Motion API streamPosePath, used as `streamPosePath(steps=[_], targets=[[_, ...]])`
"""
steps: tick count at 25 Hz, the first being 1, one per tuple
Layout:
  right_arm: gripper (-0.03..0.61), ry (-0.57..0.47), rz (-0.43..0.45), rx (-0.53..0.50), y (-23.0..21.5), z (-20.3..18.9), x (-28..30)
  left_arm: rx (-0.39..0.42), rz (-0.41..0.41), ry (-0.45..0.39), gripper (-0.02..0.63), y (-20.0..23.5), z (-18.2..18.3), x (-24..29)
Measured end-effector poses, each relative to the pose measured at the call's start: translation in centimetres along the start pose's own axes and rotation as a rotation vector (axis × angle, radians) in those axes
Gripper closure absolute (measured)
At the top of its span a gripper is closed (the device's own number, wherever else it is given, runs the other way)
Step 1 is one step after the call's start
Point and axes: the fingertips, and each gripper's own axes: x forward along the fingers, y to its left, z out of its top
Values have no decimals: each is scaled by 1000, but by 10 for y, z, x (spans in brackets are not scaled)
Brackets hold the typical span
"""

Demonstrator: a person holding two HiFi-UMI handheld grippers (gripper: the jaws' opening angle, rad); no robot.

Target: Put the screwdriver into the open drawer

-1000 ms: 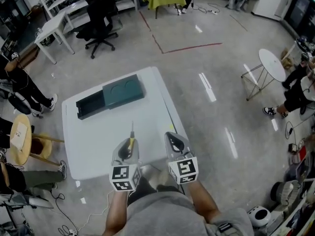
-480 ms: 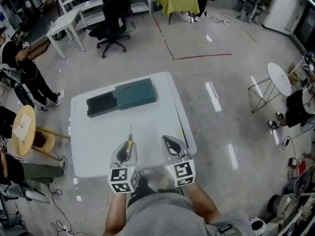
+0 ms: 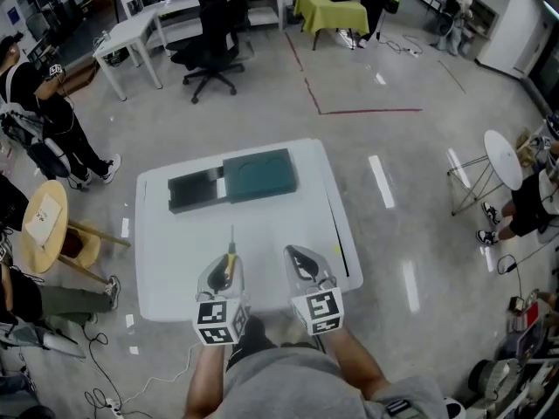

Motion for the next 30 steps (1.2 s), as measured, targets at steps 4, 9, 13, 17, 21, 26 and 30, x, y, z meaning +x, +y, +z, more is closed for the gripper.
streamPosePath(steps=[4, 9, 13, 17, 21, 26, 30], targets=[[575, 1, 11, 2, 12, 5, 23, -11, 16, 5, 529, 28, 2, 3], [575, 0, 31, -2, 26, 14, 56, -18, 36, -1, 529, 61, 12, 9], [575, 14, 52, 1, 39, 16, 80, -20, 56, -2, 529, 89, 14, 14], [575, 32, 67, 7, 50, 16, 105, -18, 69, 7, 529, 115, 16, 23], [575, 50, 73, 11, 58, 15, 131, -15, 71, 16, 528, 139, 18, 35], [575, 80, 78, 14, 65, 11, 158, -24, 64, 37, 528, 163, 16, 51], [575, 102, 75, 15, 67, 7, 183, -36, 51, 57, 528, 180, 12, 69]])
